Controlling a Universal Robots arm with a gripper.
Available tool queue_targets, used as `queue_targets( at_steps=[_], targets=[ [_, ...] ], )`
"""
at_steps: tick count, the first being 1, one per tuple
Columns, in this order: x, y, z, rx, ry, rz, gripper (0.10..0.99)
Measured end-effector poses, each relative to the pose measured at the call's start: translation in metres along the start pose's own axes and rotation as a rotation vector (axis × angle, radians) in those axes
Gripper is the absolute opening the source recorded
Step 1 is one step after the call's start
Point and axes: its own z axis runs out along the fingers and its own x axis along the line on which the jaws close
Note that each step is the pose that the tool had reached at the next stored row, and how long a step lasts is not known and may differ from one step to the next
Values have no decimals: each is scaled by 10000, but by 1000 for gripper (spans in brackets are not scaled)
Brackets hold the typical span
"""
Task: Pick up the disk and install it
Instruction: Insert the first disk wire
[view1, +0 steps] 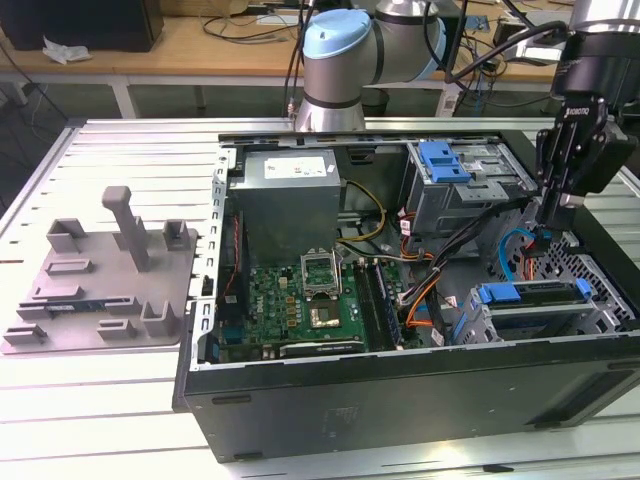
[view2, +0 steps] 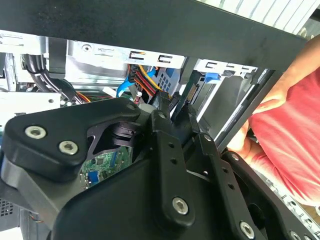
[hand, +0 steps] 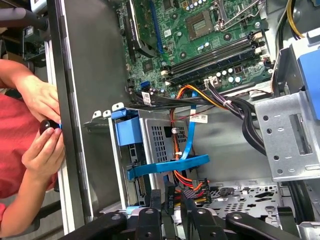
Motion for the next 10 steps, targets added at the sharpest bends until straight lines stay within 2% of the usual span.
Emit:
queue_targets(
  at_steps=[10],
  targets=[
    [40, -3, 27, 4, 3, 6, 290]
  ],
)
